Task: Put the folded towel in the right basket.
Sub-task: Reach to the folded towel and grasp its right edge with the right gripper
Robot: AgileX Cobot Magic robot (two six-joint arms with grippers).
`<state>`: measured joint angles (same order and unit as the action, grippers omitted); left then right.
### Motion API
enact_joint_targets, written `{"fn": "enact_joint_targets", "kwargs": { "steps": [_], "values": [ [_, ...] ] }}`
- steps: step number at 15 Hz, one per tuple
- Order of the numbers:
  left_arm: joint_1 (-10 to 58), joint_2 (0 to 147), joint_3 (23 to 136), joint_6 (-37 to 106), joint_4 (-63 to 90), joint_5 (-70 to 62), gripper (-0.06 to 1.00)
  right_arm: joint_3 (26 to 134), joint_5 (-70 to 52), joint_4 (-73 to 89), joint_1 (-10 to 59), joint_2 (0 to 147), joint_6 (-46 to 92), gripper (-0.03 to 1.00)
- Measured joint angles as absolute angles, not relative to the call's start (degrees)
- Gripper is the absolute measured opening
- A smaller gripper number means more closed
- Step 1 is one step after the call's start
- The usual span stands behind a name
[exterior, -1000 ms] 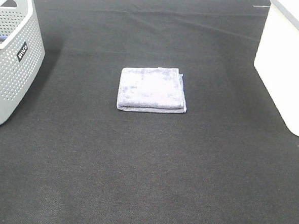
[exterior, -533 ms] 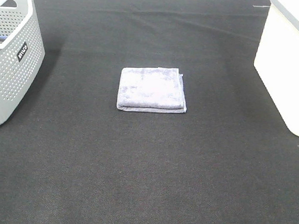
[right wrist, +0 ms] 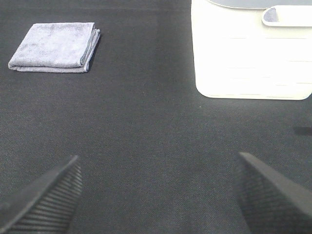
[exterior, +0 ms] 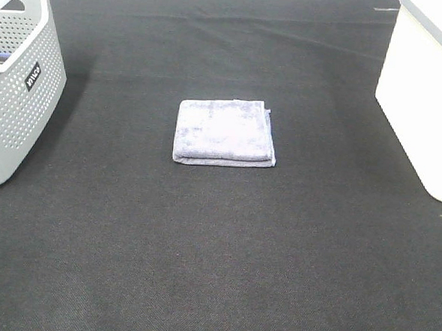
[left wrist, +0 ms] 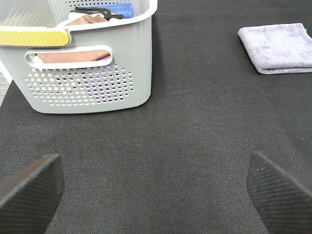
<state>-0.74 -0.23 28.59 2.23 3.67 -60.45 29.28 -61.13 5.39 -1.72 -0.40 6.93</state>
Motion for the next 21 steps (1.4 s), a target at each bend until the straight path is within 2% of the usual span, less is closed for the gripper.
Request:
{"fn": "enact_joint_targets", "kwargs": {
  "steps": [21],
  "values": [
    [-0.74, -0.23, 28.59, 2.23, 3.67, -60.45, 0.97, 29.28, -61.13, 5.39, -1.72, -0.40, 6.93, 0.80]
  ]
}}
